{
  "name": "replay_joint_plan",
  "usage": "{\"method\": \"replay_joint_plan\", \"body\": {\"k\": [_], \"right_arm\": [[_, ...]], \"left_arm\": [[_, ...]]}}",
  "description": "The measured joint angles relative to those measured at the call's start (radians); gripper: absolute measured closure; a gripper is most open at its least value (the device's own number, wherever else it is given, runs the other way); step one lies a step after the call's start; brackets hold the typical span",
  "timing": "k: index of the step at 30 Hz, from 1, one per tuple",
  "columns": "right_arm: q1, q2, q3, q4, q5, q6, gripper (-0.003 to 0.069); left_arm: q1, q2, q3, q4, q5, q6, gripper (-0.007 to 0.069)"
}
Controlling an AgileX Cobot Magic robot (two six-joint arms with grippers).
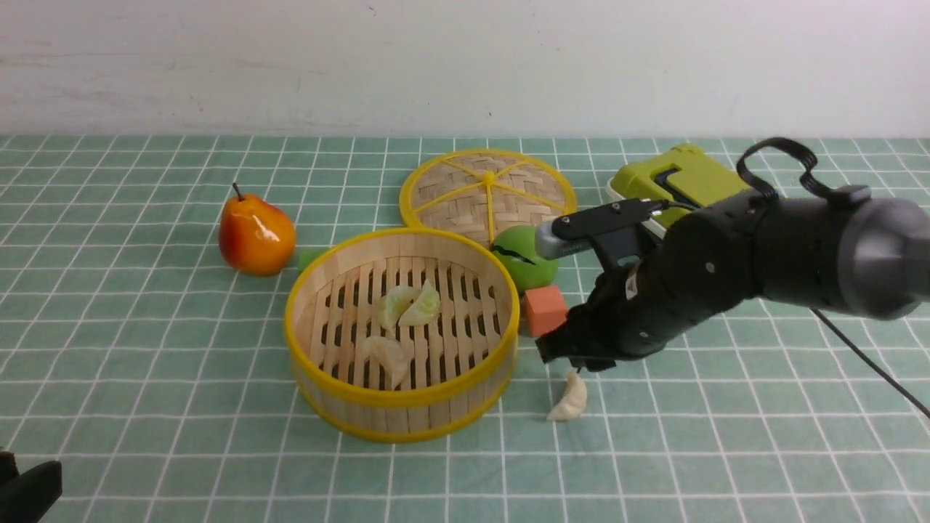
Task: Put the dumplings into the steamer on the table with the blue tablecloth.
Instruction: 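Reach for and grasp a dumpling lying on the table beside the steamer, then place the dumpling in the bamboo steamer basket with the right gripper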
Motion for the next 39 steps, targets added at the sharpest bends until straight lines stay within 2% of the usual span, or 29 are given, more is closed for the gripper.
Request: {"method": "replay_joint_plan", "body": {"k": [2,6,8,11,13,16,20,25,28,31,36,39], "right_arm": [[0.000,0.007,-0.006,0.049,0.031,0.033,0.0331],[0.000,0.059,-0.007,0.067,0.024,0.047,0.0304],[0.000,0.086,-0.007,0.069,0.012,0.047,0.0326],[0.001,0.101,-0.007,0.075,0.007,0.047,0.0449],[0.001,0.098,-0.007,0.067,0.007,0.041,0.0484],[0.001,0.086,-0.015,0.033,0.021,0.005,0.0478],[0.002,0.055,-0.104,-0.017,0.167,-0.053,0.0478],[0.040,0.030,-0.288,0.025,0.279,-0.098,0.0478],[0.105,0.040,-0.355,0.085,0.238,-0.150,0.0478],[0.164,0.097,-0.371,0.119,0.120,-0.189,0.0478],[0.172,0.223,-0.371,0.122,0.031,-0.176,0.0478],[0.168,0.260,-0.370,0.110,0.028,-0.161,0.0439]], "left_arm": [[0.000,0.000,0.000,0.000,0.000,0.000,0.0386],[0.000,0.000,0.000,-0.002,0.000,0.000,0.0386],[0.000,0.000,0.000,-0.003,0.000,0.000,0.0386],[0.000,0.000,0.000,-0.003,0.003,0.000,0.0386],[0.000,0.000,0.000,-0.003,0.008,0.000,0.0386],[0.000,0.000,0.000,-0.003,0.009,0.000,0.0386],[0.000,0.000,0.000,-0.003,0.006,0.000,0.0386],[0.000,0.000,0.000,-0.003,-0.010,0.000,0.0386],[0.000,0.000,0.000,-0.003,-0.022,0.000,0.0386],[0.000,0.000,0.000,-0.003,-0.022,0.000,0.0386],[0.000,0.000,0.000,-0.003,-0.022,0.000,0.0386],[0.000,0.000,0.000,-0.003,-0.022,0.000,0.0386]]}}
